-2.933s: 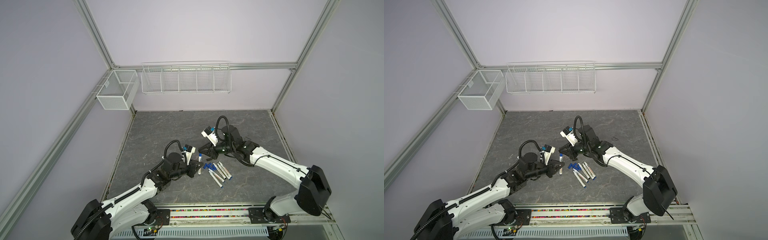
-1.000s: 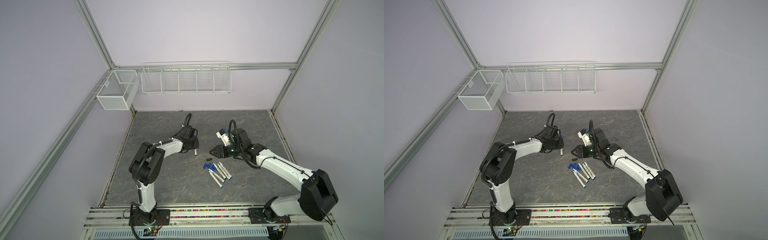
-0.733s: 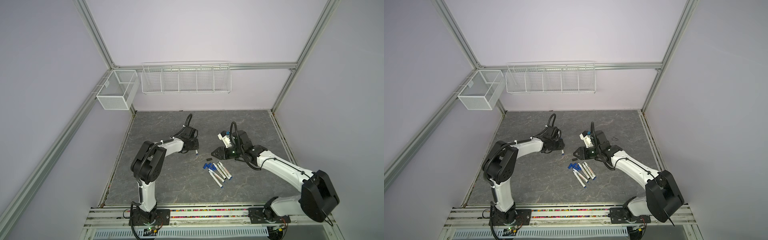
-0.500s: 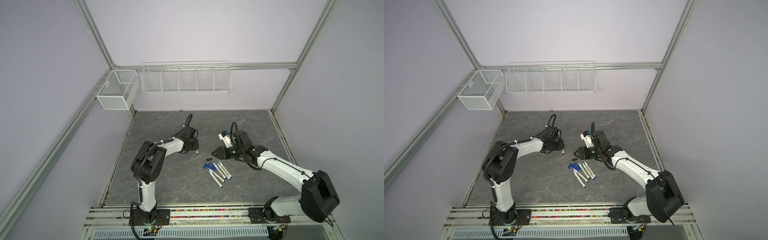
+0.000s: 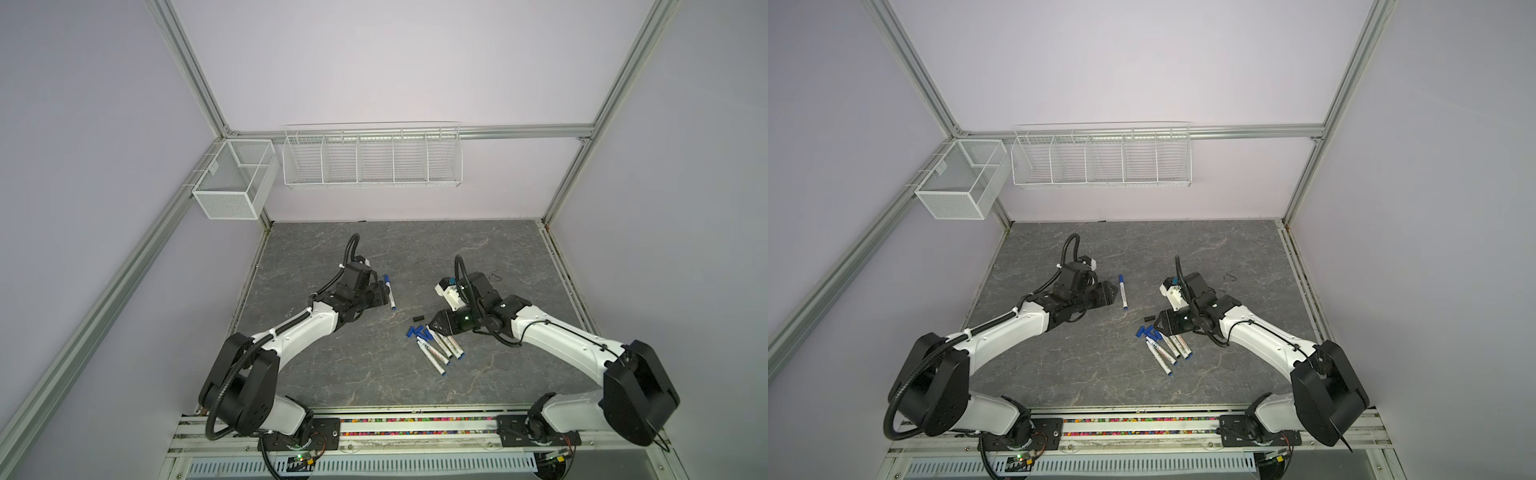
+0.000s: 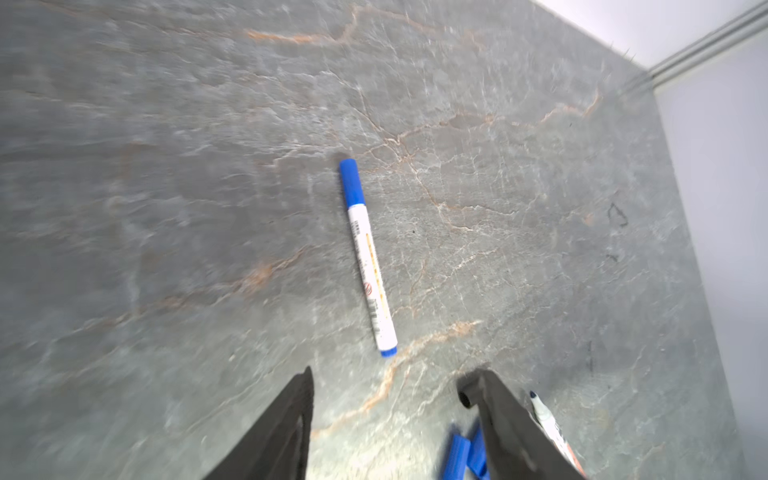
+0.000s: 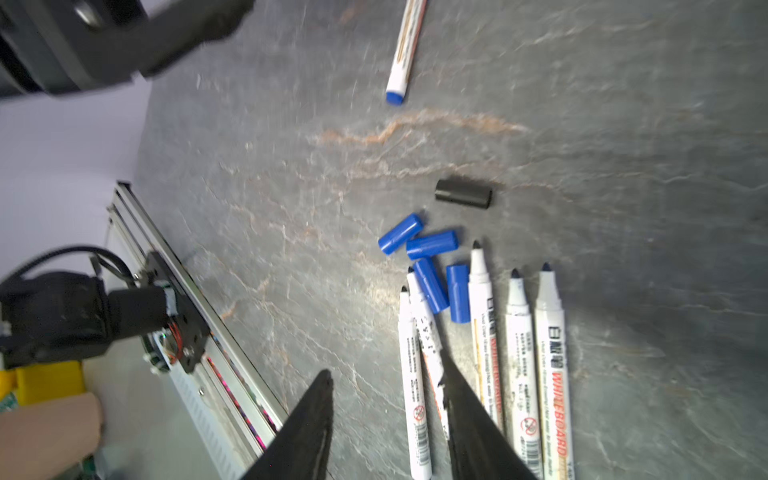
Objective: Insert the pens into the pen caps
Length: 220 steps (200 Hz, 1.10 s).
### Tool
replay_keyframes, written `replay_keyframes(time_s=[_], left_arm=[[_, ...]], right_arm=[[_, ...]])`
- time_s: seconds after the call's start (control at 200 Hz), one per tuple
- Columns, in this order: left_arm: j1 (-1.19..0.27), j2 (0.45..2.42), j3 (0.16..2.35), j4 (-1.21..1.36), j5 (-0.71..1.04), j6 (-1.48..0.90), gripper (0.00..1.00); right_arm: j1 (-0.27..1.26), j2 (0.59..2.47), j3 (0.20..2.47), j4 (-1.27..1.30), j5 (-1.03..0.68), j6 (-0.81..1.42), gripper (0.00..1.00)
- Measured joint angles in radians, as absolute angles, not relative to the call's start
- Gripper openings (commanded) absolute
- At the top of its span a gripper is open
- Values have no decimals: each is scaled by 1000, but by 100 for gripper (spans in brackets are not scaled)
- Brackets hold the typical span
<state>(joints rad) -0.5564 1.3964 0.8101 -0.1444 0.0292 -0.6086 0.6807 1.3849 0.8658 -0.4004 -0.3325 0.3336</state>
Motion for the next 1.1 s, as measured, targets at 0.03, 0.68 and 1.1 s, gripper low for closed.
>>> replay_keyframes(time_s=[0.03,0.68,1.1], left_arm=[[-556,1369,781,-142,14,-632,64],[-557,1202,579,-136,-133,-830,66],[-557,1202,580,-131,-132,-830,66]], right_arm=[[709,1391,866,-410,-324,324,45],[925,1589,908,-506,-82,287,43],[933,1677,951,-518,-42,269,38]])
